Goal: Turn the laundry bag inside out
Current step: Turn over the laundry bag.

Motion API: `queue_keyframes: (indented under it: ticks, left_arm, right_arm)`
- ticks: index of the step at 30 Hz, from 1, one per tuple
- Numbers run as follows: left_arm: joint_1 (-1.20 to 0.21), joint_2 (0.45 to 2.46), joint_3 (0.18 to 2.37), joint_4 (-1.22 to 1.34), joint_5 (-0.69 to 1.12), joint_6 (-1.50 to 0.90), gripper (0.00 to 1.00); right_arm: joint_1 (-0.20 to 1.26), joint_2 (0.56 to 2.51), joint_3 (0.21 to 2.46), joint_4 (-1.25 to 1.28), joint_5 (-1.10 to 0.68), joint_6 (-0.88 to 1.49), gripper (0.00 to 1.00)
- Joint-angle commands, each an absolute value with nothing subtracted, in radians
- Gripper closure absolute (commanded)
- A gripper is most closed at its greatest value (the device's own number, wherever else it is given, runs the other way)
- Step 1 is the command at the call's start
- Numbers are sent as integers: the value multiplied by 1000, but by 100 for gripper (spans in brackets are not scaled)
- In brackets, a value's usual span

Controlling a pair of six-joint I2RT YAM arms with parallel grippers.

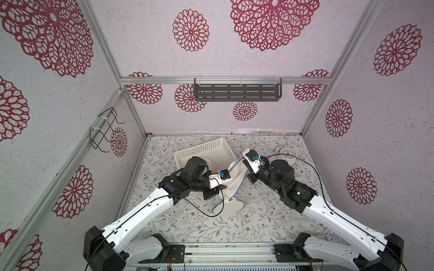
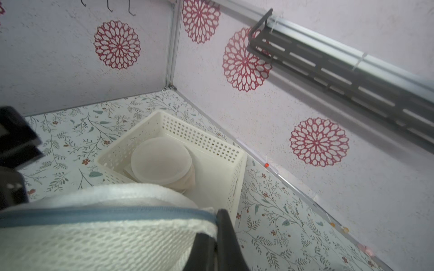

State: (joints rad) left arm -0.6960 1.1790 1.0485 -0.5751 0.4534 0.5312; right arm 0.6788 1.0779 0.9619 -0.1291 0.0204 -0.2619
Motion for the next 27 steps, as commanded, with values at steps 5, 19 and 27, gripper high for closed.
queue_keyframes:
  ticks: [5, 19, 27]
  left_arm:
    - [-601, 1123, 1035, -676, 534, 605, 100]
    - [-538, 1240, 1066, -647, 731, 457, 100]
    - [-548, 1256, 1077, -658, 832, 492, 91]
  right_arm:
    - [580, 1055, 915, -99, -210, -58, 61]
    - [581, 727, 483, 283, -439, -260, 9]
    - [600, 912, 655, 147, -477, -432, 8]
